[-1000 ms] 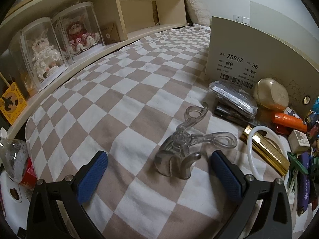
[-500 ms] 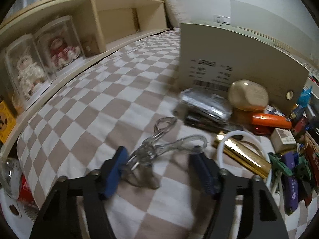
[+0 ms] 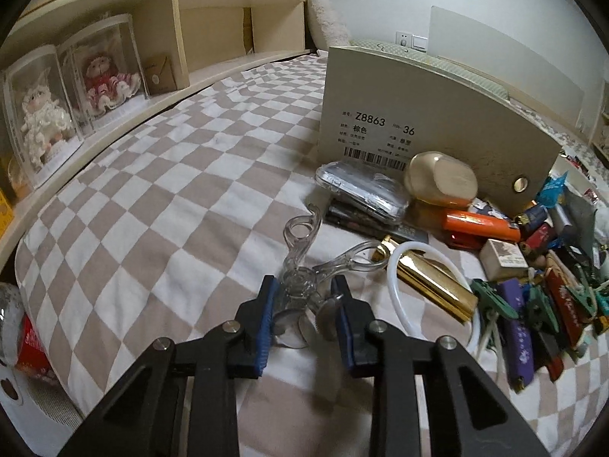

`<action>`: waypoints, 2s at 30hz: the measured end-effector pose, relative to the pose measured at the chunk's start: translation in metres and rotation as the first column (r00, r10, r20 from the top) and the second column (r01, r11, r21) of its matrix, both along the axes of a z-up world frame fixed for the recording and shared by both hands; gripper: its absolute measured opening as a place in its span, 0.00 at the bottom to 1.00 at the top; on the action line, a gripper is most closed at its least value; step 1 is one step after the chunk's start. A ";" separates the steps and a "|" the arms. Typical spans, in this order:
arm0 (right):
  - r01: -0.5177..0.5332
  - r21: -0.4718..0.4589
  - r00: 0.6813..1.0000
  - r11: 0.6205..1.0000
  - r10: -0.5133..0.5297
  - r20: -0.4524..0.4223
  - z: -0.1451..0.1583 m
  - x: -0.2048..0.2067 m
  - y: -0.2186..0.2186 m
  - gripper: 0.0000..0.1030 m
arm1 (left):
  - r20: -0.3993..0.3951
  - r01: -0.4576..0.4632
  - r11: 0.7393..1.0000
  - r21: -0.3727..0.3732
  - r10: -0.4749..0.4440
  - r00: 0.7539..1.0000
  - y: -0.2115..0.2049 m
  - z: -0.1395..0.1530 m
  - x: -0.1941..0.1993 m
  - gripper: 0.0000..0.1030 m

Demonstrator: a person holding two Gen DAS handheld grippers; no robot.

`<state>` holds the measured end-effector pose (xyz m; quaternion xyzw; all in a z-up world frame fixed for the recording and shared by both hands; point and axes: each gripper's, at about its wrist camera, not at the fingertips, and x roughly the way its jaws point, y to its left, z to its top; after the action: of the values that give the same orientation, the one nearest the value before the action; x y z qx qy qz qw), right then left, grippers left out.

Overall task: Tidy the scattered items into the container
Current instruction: 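Close the left tool on the clear plastic clip, then lift the clear clip with the left tool while the right tool lifts the tan box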

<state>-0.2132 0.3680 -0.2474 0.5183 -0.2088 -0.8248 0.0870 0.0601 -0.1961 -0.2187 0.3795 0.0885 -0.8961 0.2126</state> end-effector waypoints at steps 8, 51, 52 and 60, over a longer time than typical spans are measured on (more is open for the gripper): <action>-0.036 -0.053 0.999 0.998 0.036 0.014 -0.001 0.012 -0.001 0.56 | -0.019 -0.022 0.999 0.034 0.022 1.000 0.002 0.009 0.019 0.28; -0.442 -0.079 0.897 0.894 0.439 -0.045 0.087 0.079 -0.137 0.56 | -0.126 0.143 0.984 0.111 -0.128 0.984 0.047 0.089 -0.003 0.28; -0.461 -0.069 0.887 0.885 0.459 -0.045 0.090 0.080 -0.146 0.56 | -0.129 0.149 0.983 0.111 -0.134 0.983 0.046 0.091 -0.006 0.28; -0.585 -0.023 0.811 0.811 0.583 -0.054 0.119 0.083 -0.204 0.56 | -0.160 0.206 0.973 0.102 -0.188 0.969 0.042 0.115 -0.037 0.28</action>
<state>-0.1304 0.1638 -0.1283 0.5373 -0.0534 -0.7652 0.3506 0.0233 -0.1537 -0.1032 0.3300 0.1185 -0.9319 0.0925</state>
